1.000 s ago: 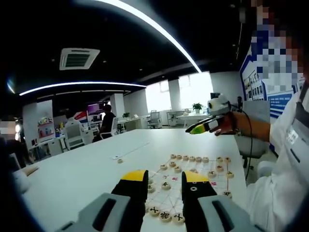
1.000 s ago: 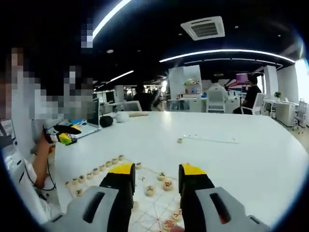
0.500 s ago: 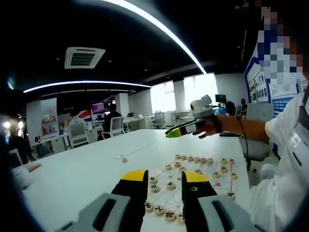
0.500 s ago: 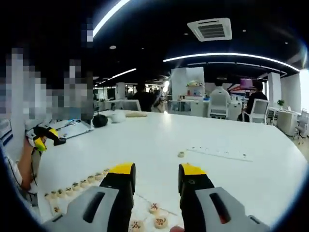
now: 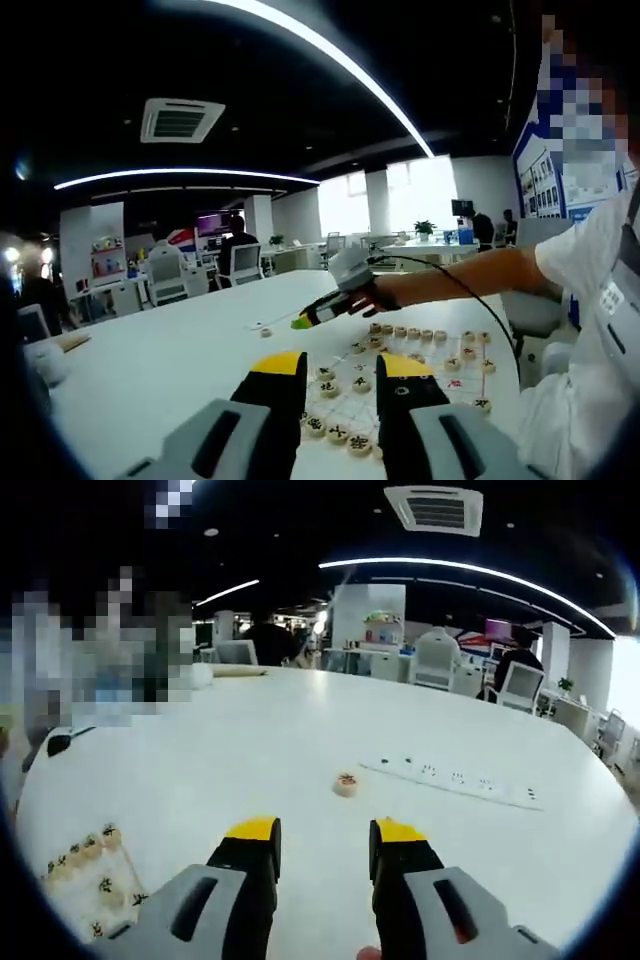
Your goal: Pick up the chess pieces one by one and place each piece onto its starting position on the chessboard, setting the pieces on their correct points until all the chess pieces are arranged in the starting layout
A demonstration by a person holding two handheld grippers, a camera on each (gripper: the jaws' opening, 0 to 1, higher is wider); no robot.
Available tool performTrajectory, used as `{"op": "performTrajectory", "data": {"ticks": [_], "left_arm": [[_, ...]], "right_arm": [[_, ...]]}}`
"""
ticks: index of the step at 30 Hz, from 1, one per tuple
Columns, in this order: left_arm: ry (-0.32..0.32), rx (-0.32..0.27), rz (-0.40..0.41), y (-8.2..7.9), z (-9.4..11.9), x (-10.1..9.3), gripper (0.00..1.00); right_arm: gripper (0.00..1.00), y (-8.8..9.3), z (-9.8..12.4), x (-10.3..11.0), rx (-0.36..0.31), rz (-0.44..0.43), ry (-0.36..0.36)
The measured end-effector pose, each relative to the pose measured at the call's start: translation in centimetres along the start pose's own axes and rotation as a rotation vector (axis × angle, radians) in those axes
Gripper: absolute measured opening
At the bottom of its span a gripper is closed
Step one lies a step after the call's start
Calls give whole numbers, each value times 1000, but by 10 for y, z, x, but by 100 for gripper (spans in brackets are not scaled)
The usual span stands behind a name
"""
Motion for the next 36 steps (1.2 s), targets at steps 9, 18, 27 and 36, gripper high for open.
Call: {"op": "performTrajectory", "data": {"ticks": [9,18,27,36], "left_arm": [[-9,-9,3,-1,3,2,29],[-16,-16,6,-1,7,5,29],[-3,-15,5,-2,6,3,29],[4,-13,4,-2,4,1,29]], "right_arm": [[37,-5,-51,7,3,-8,75],[36,-7,-76,-4,14,-55,150],[18,-3,-76,-4,43,-28,138],[18,-9,-55,16,36,35,43]]}}
Point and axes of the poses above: the point that each gripper's makers call its tool centre point, and the gripper's own axes: z roughly backward along the fingers, x roughly to its left, y roughly out of its underside, the point moved 5 cm from there along z, roughly backward along the fingers, and after that the axes turned 7 degrees about y, right-handed, at the moved point
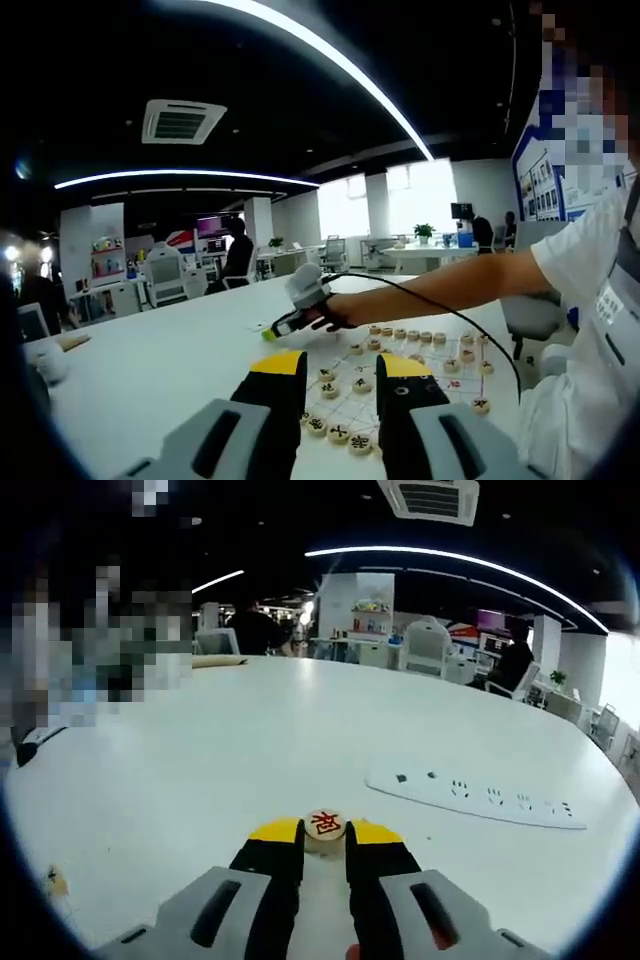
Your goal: Pick up the chess pieces one by one and place each piece onto its starting position on the chessboard, setting the pieces on their correct points until all the chess pieces are arranged in the starting layout
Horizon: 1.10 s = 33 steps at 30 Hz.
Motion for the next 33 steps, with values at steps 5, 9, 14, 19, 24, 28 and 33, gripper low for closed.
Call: {"op": "performTrajectory", "data": {"ticks": [5,9,14,19,24,28,33], "left_arm": [[6,4,-6,0,-1,-3,29],[7,-1,-9,-2,-1,-4,29],[14,5,-16,-3,-3,-8,29],[8,1,-20,-5,-1,-7,29],[8,13,-16,-2,-5,-6,29],[12,16,-15,-1,-6,-7,29],[20,29,-15,2,-11,-9,29]], "right_arm": [[18,4,42,13,-14,110,-78],[18,16,82,14,-25,109,-120],[18,24,142,5,-77,7,-167],[18,35,202,-11,-106,-30,-177],[18,51,259,-31,-100,-95,-168],[18,78,312,-37,-104,-99,-169],[18,112,346,-38,-64,-64,-150]]}}
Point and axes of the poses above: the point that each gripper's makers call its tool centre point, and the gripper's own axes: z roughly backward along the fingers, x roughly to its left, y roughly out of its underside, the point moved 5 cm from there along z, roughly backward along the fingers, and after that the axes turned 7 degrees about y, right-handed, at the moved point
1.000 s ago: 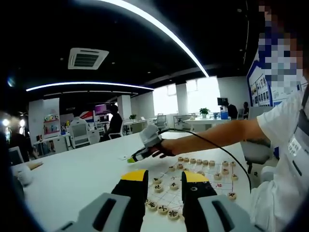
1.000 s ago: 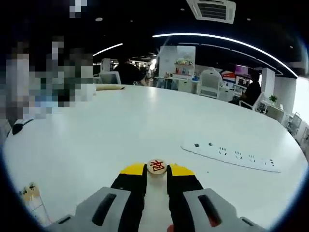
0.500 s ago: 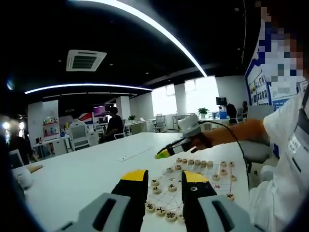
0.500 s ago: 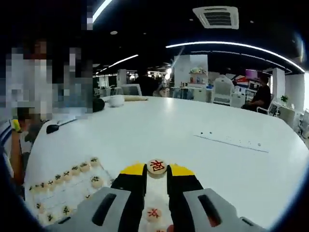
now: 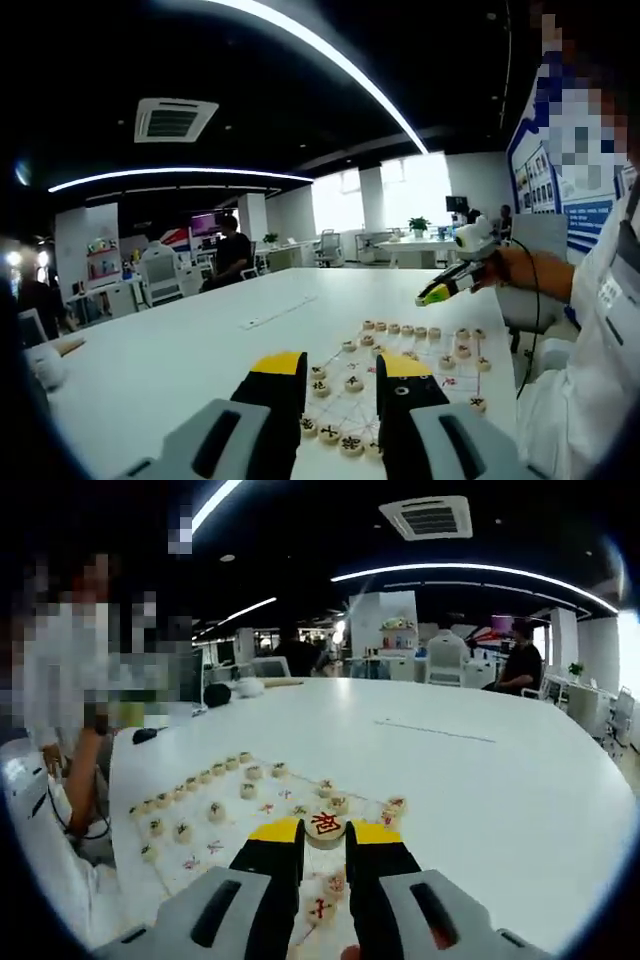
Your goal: Pick up the chess pieces one by one and place each piece onto its starting position on the chessboard, setting the pieces on their correct points until all the chess pieces are arranged in the starting layout
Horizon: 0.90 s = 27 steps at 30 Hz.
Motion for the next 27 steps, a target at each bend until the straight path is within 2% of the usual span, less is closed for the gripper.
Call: {"op": "performTrajectory", "data": {"ticks": [4,9,27], "left_arm": [[7,5,-2,1,-2,-2,29],[8,8,-4,1,-2,-3,29],[6,1,-4,-1,-1,-2,29]], "right_arm": [[18,26,21,14,59,69,-32],[18,43,25,17,92,76,-21],[18,57,17,12,119,40,-9]]}}
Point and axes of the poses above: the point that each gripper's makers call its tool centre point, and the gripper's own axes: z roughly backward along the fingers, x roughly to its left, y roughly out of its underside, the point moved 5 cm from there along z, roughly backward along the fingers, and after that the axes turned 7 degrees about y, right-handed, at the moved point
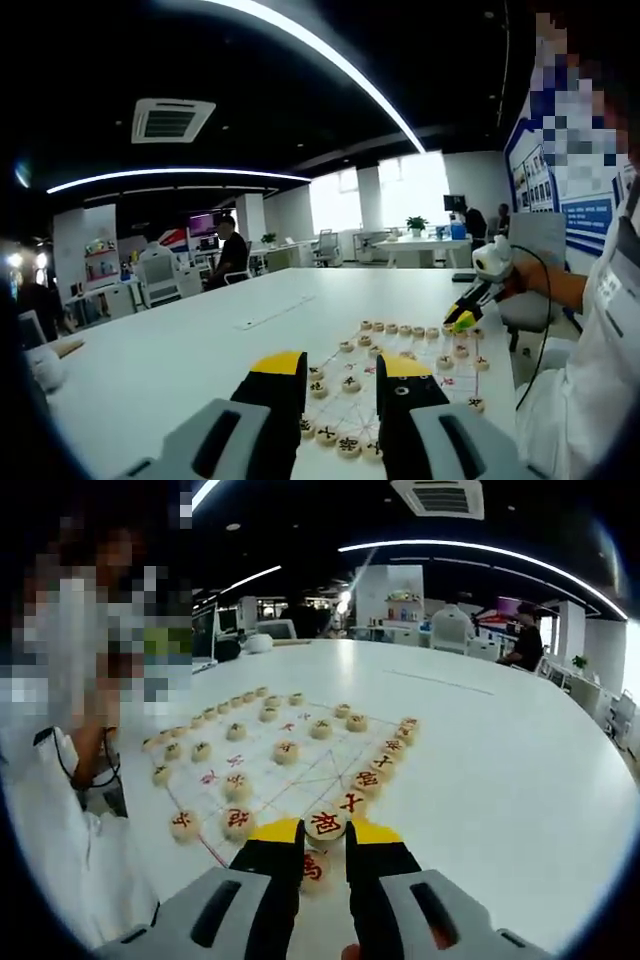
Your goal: Pick up the chess pieces one by one and place each piece onto its starting position on the chessboard, setting the pieces on their correct points until all the chess pieces are arranged in the starting layout
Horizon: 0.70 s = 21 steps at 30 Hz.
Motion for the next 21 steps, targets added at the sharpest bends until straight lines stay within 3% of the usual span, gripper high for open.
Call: {"op": "performTrajectory", "data": {"ticks": [15,18,21], "left_arm": [[7,2,1,1,-2,-2,29],[7,1,2,1,-2,-1,29],[8,-1,0,0,-1,-2,29]], "right_arm": [[21,-7,2,-1,-24,-20,16],[29,-21,7,1,-43,-4,24],[30,-46,6,7,-120,-7,21]]}}
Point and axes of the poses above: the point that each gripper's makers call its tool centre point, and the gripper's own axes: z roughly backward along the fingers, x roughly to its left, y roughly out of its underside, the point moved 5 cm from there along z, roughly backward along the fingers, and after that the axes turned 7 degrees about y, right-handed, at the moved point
